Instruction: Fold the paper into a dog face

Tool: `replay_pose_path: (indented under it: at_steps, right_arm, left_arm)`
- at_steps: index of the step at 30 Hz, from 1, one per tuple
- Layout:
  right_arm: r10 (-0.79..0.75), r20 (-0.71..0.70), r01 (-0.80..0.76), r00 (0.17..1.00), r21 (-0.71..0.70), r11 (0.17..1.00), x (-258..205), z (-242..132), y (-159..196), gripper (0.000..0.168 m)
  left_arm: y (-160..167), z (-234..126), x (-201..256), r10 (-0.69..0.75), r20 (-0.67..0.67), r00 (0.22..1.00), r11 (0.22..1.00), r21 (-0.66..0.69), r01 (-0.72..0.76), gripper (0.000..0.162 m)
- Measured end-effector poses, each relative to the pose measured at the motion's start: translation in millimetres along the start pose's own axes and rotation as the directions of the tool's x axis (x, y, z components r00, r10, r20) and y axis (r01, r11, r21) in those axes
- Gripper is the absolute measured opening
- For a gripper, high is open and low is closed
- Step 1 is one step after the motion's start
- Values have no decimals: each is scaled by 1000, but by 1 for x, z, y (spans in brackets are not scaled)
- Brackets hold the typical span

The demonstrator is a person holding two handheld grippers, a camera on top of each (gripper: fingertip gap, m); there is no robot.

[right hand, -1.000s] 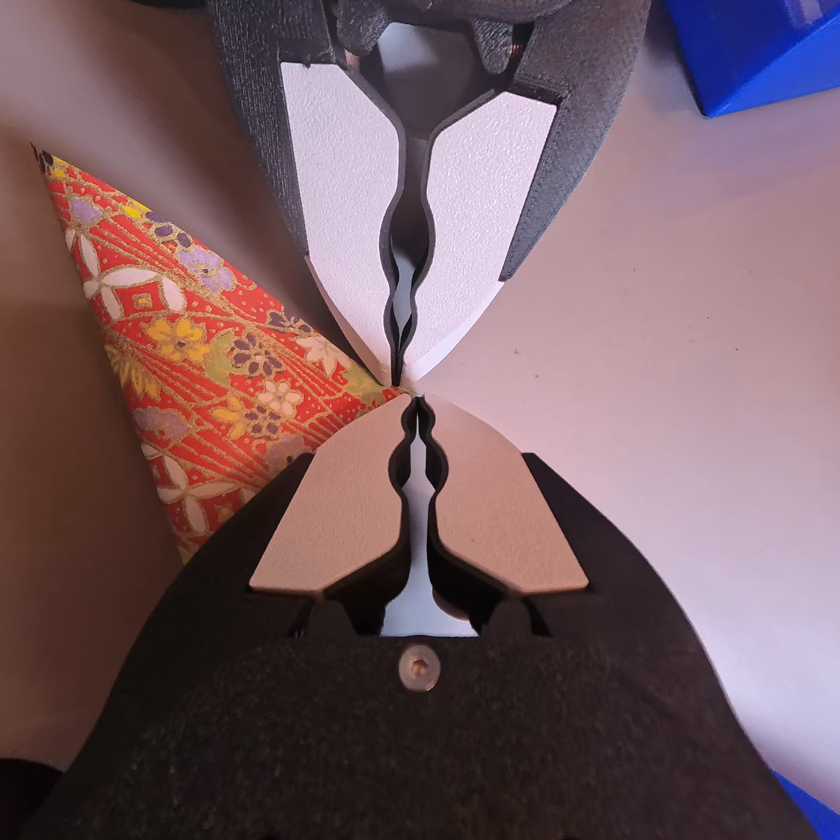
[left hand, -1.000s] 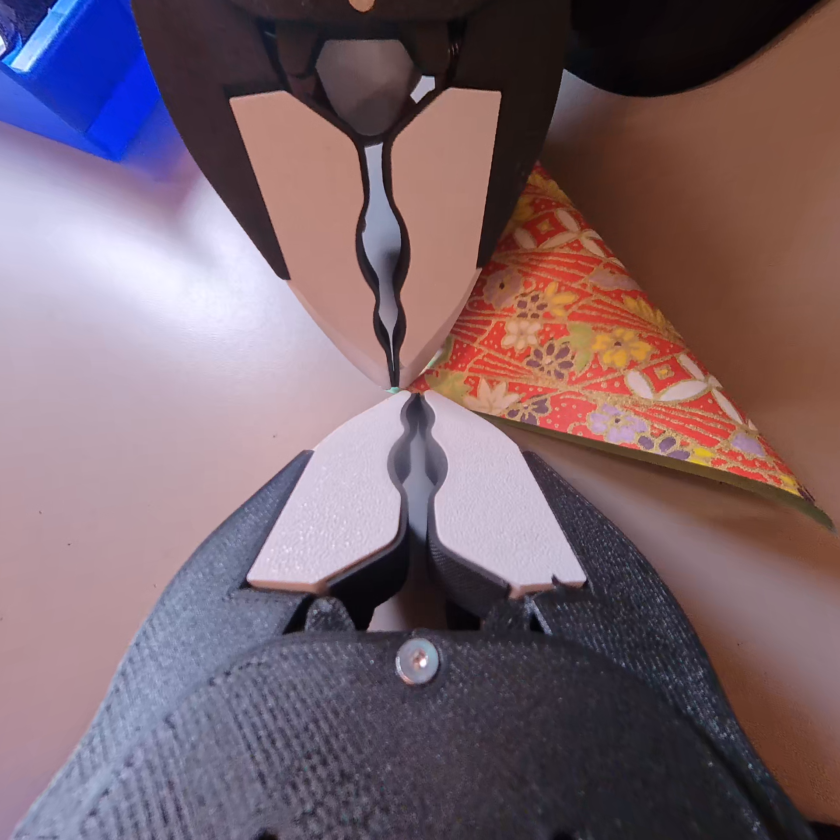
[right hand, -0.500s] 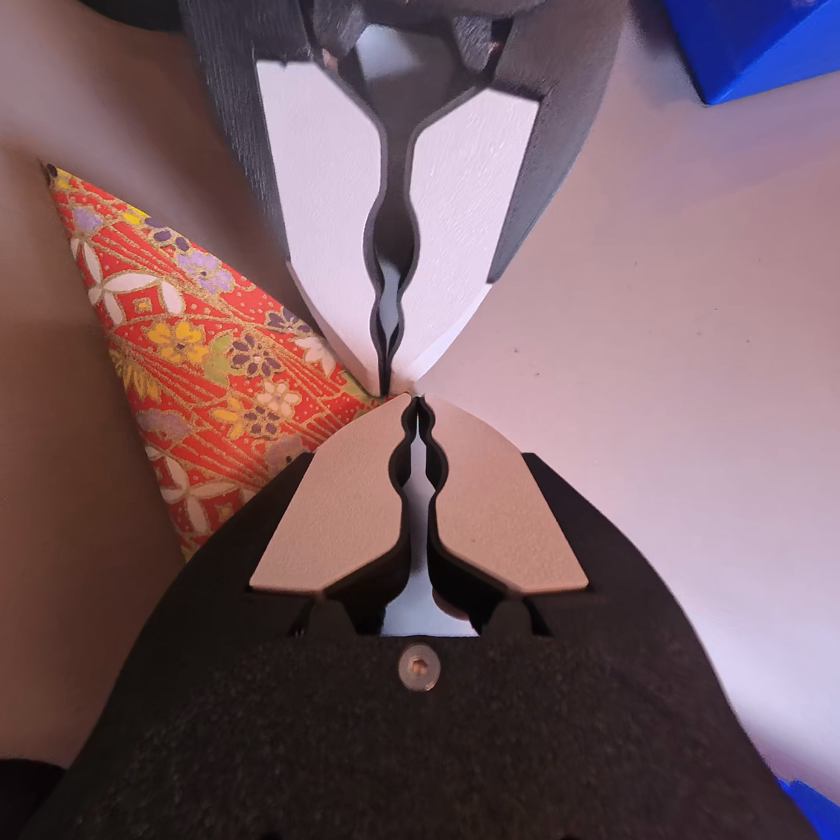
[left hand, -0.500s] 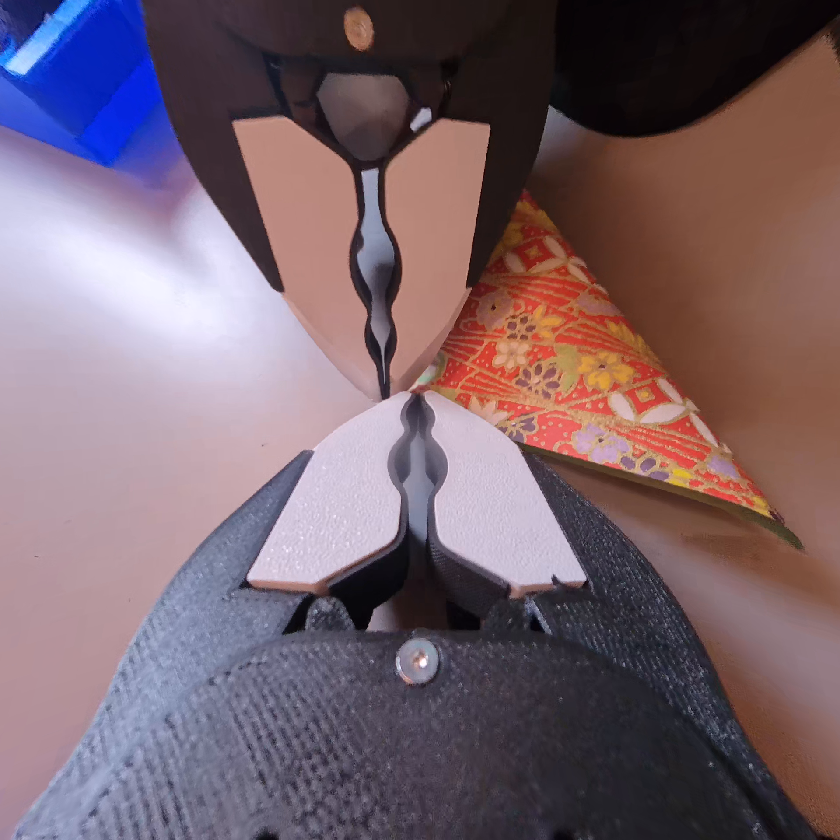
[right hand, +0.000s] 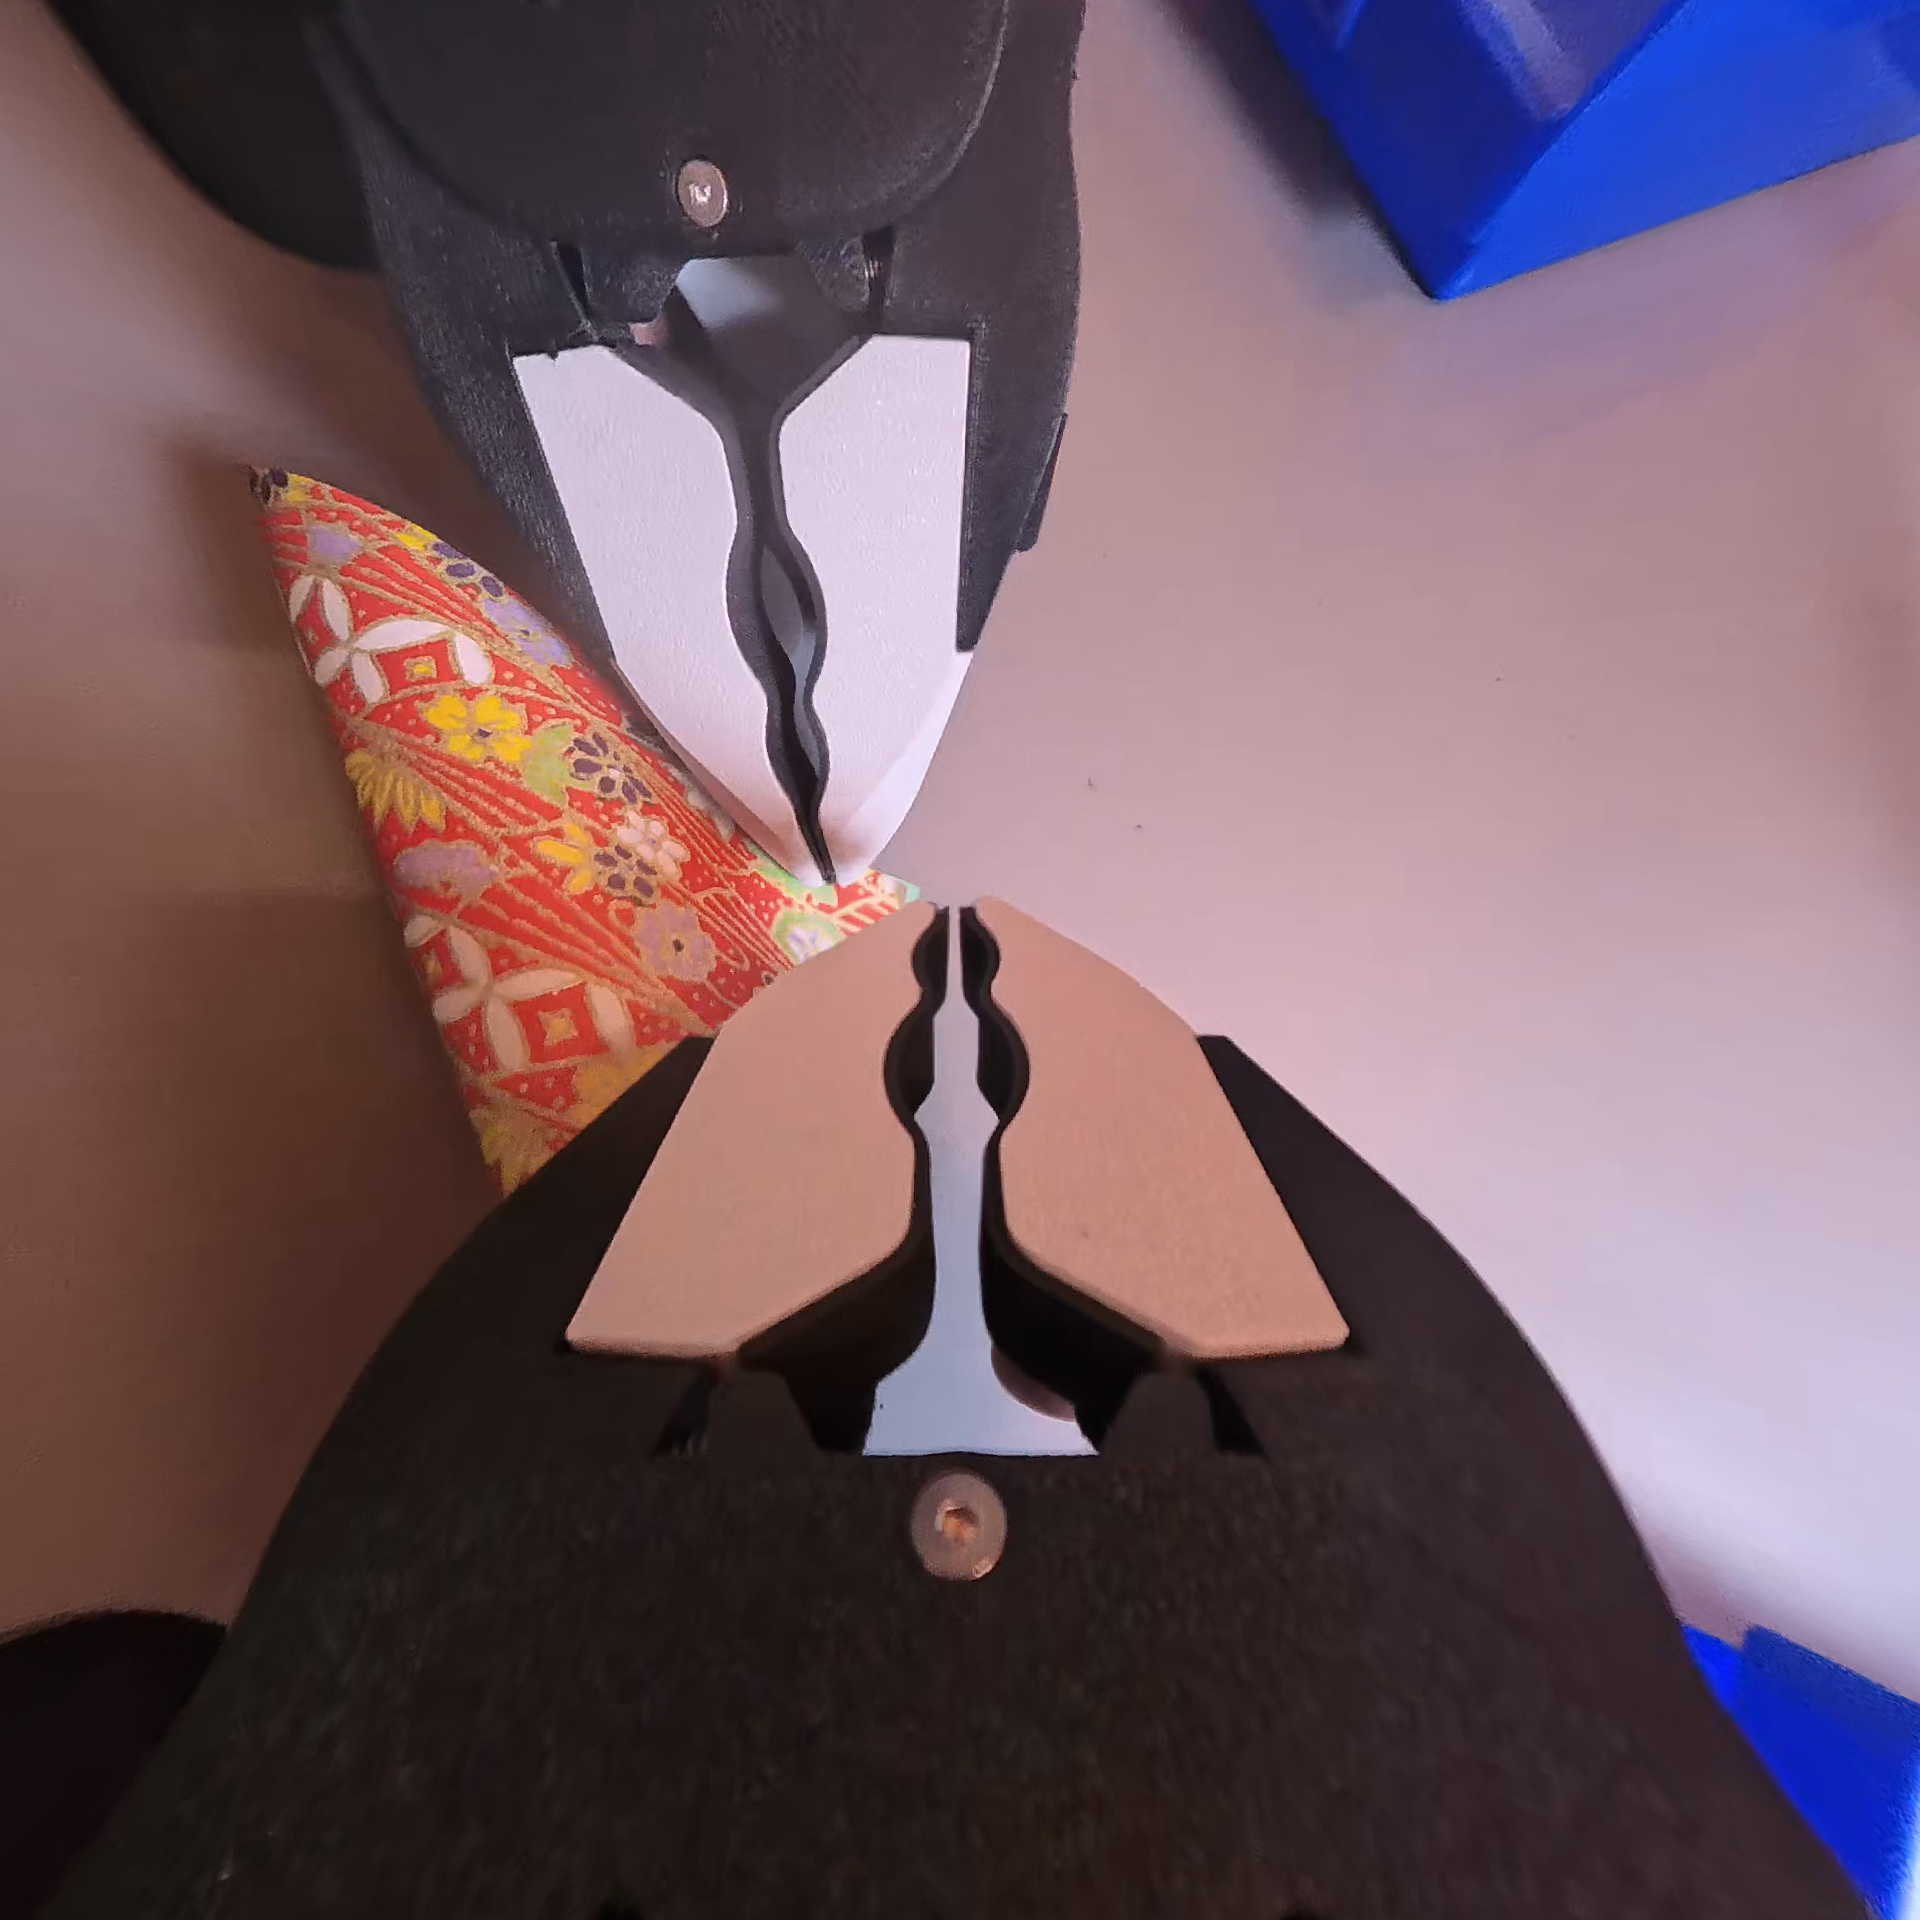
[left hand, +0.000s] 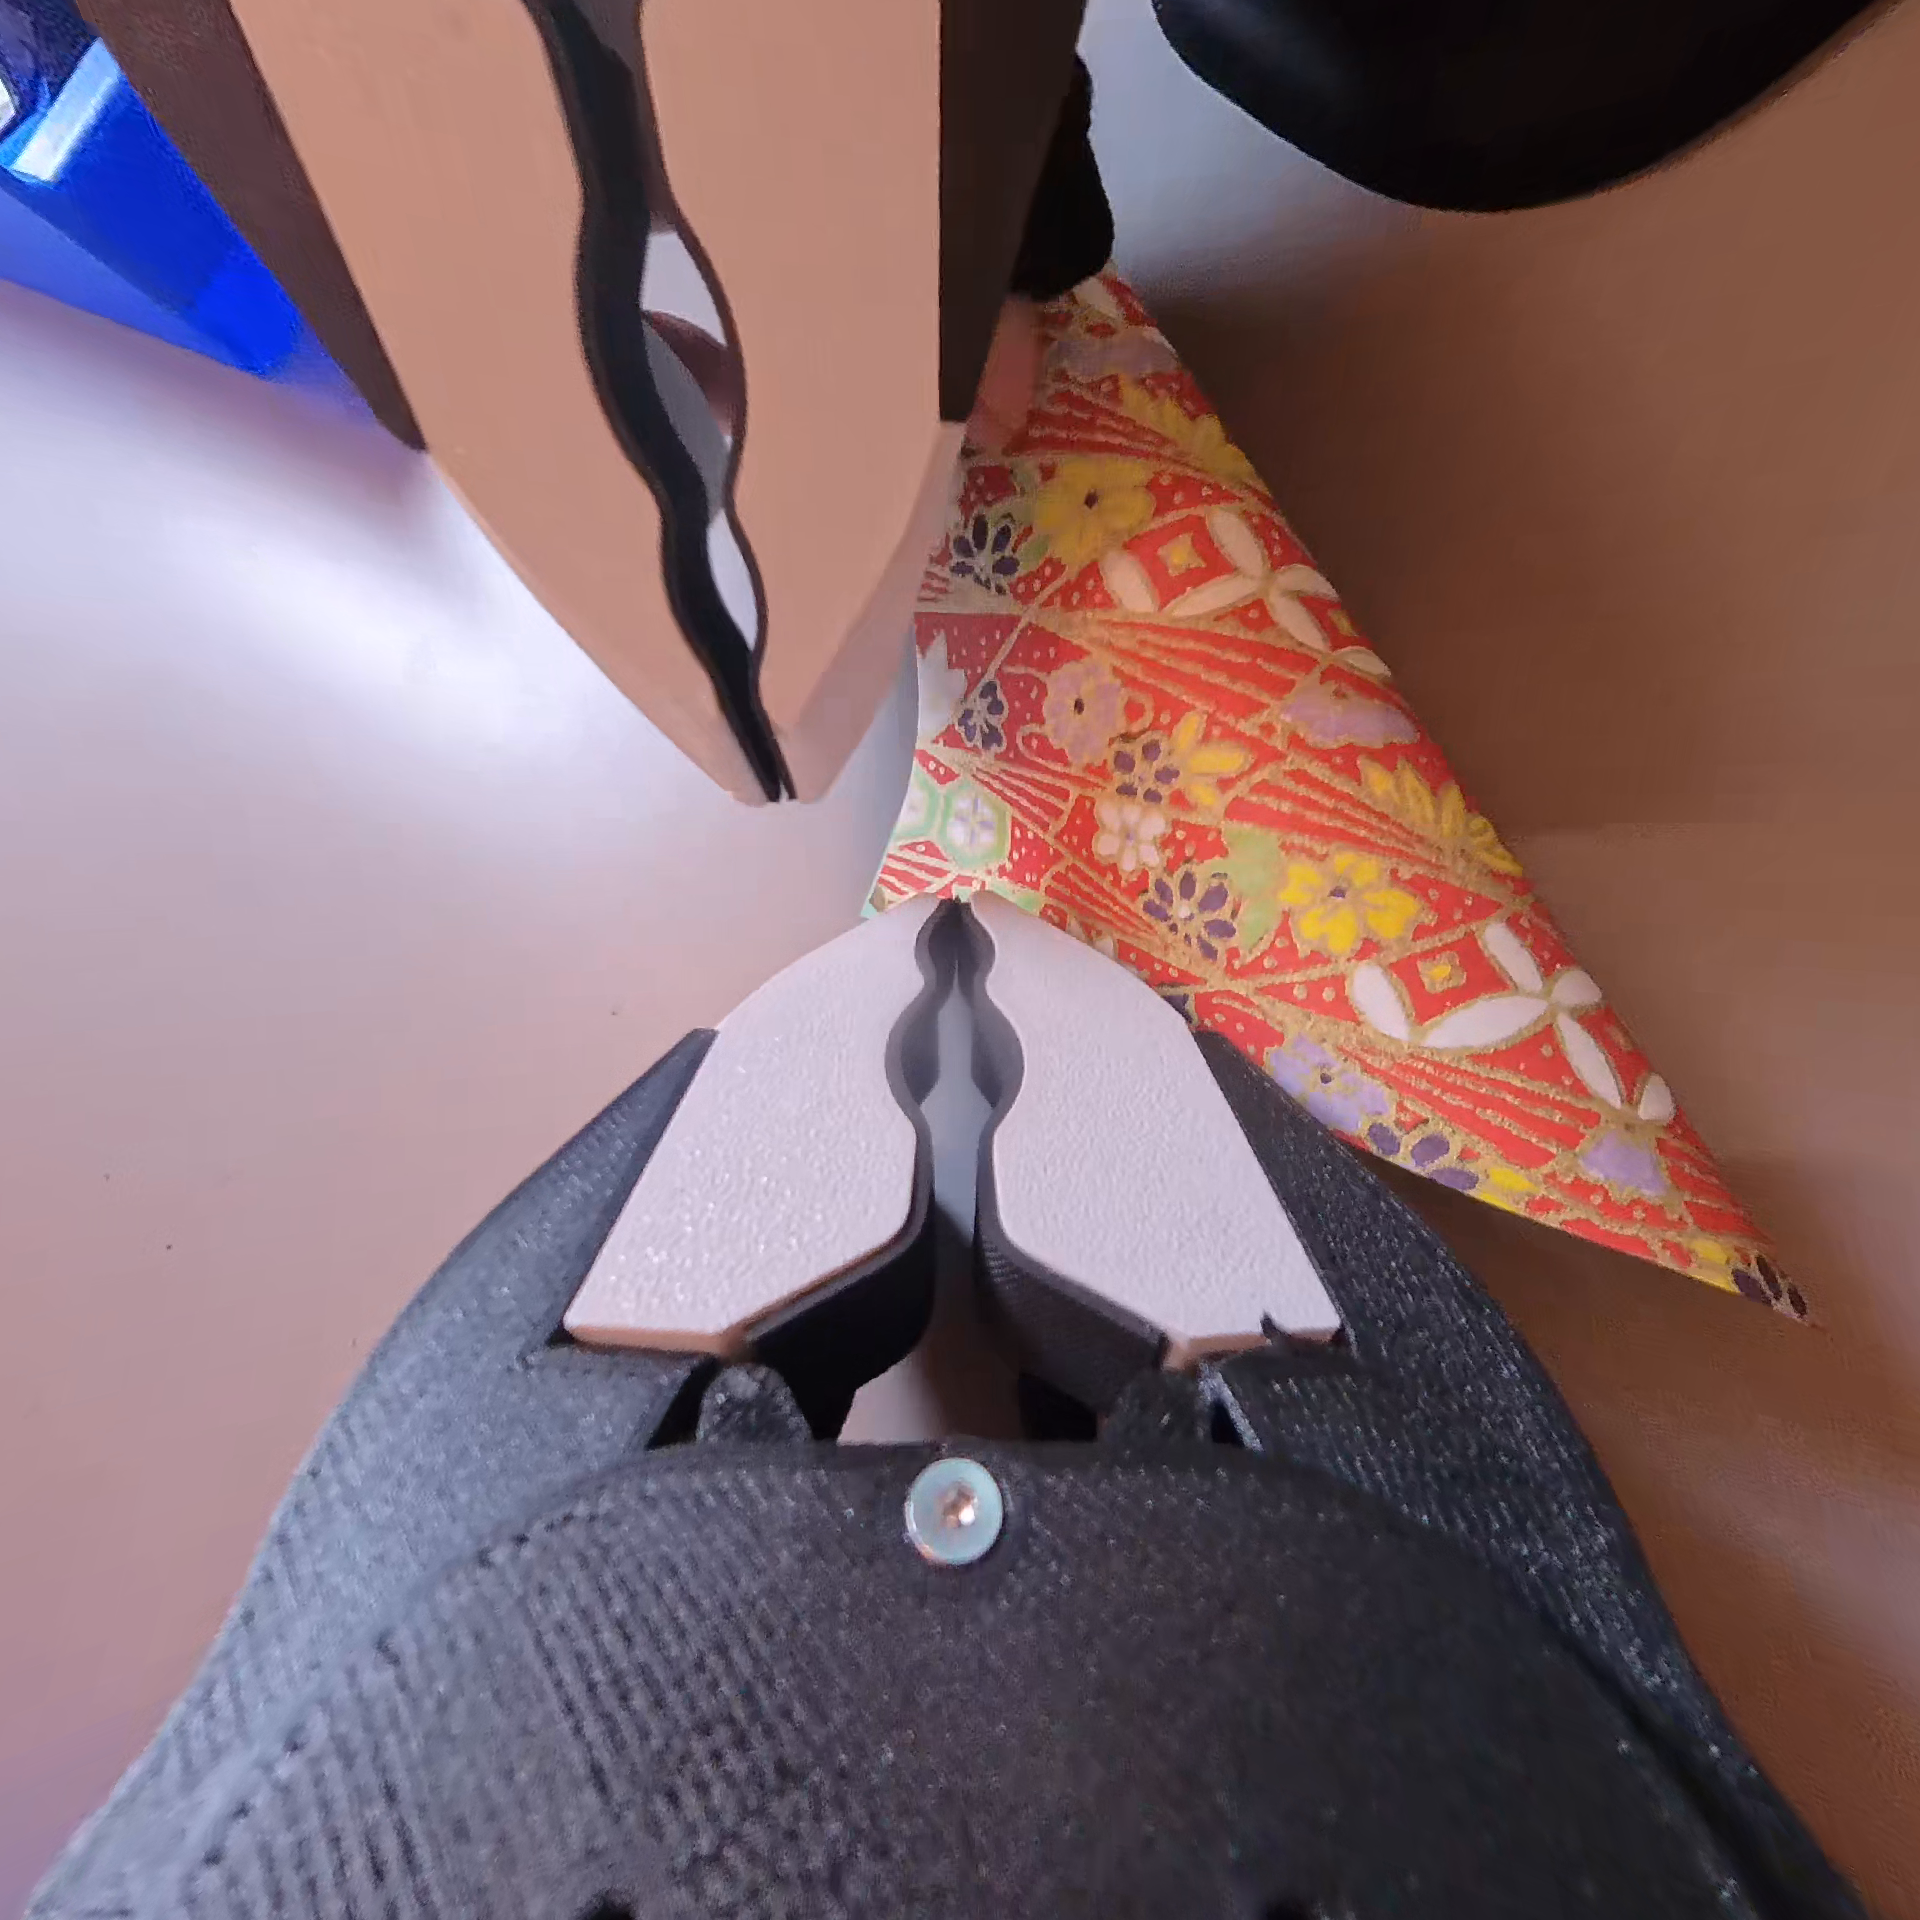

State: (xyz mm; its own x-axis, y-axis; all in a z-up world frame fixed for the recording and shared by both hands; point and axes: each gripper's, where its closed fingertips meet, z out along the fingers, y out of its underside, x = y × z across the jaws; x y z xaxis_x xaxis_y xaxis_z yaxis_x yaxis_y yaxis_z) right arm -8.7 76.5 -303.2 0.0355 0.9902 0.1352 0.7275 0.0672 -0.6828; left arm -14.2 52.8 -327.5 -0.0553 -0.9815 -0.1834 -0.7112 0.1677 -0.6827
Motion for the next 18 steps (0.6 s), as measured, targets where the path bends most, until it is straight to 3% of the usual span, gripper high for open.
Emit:
replay_pose_path:
  at_steps: [8, 18]
  right_arm:
    - [-28, 82, 34, 996, -77, 996, -14, 23, 7, 0]
    - [77, 130, -67, 988, -80, 995, -11, 27, 7, 0]
  left_arm:
    - [0, 0, 0, -19, -5, 1000, 1000, 0, 19, 0]
    - [0, 0, 0, -20, -10, 1000, 1000, 8, 20, 0]
